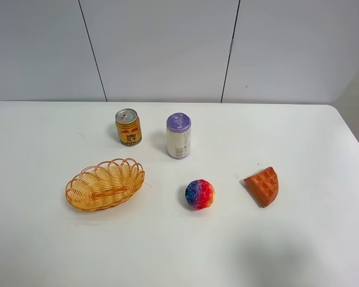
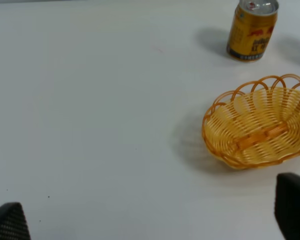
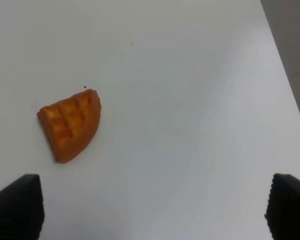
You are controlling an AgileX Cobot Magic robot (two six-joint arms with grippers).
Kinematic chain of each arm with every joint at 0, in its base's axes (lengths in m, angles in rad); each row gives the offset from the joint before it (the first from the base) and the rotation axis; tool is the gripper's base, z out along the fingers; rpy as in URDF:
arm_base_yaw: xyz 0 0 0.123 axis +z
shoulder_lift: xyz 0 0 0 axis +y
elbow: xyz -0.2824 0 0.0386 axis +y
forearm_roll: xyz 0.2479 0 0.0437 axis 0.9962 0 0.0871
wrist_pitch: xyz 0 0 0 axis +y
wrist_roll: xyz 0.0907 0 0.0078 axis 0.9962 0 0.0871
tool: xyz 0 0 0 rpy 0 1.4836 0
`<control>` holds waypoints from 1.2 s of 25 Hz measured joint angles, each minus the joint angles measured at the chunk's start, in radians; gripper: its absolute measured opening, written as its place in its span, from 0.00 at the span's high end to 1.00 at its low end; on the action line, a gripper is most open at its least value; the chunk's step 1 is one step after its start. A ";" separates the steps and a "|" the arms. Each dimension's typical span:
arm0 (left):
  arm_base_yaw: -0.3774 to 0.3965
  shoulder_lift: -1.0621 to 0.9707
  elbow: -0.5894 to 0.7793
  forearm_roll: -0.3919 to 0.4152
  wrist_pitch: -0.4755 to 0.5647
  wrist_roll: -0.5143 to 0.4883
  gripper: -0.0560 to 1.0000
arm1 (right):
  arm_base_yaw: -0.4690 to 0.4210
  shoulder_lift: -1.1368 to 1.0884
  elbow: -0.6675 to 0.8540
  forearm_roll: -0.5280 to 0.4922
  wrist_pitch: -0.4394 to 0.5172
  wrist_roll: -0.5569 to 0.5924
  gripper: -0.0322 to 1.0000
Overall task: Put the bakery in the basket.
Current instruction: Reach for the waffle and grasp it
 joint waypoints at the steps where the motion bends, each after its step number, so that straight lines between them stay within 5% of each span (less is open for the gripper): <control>1: 0.000 0.000 0.000 0.000 0.000 0.000 0.01 | 0.000 0.000 0.000 0.000 0.000 0.000 0.12; 21: 0.000 0.000 0.000 0.000 0.000 0.000 0.01 | 0.000 0.005 0.000 -0.014 0.000 0.010 0.12; 30: 0.000 0.000 0.000 0.000 0.000 0.000 0.01 | 0.000 0.412 -0.021 -0.006 -0.011 0.044 0.12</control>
